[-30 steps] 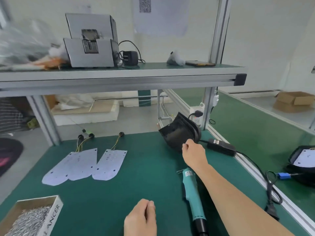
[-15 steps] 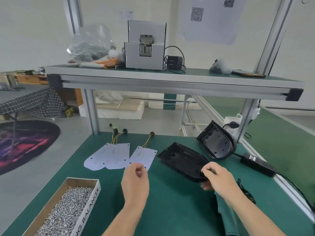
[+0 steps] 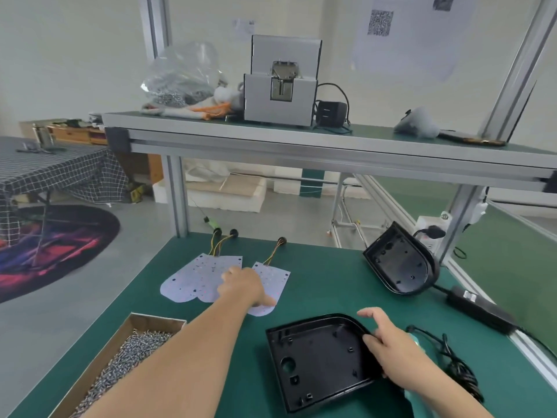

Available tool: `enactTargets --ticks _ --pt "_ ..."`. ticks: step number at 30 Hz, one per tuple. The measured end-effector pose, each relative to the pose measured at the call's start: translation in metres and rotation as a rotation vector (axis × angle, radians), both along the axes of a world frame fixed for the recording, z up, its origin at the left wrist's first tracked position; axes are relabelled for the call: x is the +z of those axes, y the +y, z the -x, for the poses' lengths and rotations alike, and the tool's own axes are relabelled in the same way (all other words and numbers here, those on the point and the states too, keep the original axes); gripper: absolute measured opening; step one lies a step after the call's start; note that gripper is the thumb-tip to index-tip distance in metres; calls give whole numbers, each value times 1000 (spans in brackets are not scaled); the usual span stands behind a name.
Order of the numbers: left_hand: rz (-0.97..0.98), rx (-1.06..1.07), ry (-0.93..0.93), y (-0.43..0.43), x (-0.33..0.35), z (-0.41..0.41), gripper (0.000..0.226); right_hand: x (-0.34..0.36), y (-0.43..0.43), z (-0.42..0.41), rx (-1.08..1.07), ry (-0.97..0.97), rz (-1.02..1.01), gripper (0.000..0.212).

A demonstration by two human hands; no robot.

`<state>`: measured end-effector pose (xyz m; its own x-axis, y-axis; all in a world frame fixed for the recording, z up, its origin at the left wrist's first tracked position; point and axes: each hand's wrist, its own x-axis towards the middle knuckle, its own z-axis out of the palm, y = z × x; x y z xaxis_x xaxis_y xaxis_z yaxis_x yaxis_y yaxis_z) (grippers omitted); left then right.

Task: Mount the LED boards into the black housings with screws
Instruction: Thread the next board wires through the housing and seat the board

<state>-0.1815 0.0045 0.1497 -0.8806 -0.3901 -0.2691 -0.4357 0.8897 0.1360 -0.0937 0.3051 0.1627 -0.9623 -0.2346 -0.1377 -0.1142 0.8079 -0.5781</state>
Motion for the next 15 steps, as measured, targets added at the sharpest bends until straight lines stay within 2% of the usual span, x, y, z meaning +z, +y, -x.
enactTargets --ticks 6,12,15 --pt "-98 57 -45 -7 3 0 114 -3 -9 7 -41 -14 51 20" --pt "-145 70 -44 -13 7 -8 92 -6 -13 7 -59 -3 66 22" --pt "-284 117 48 -7 18 -14 91 -7 -12 7 -67 -13 105 24"
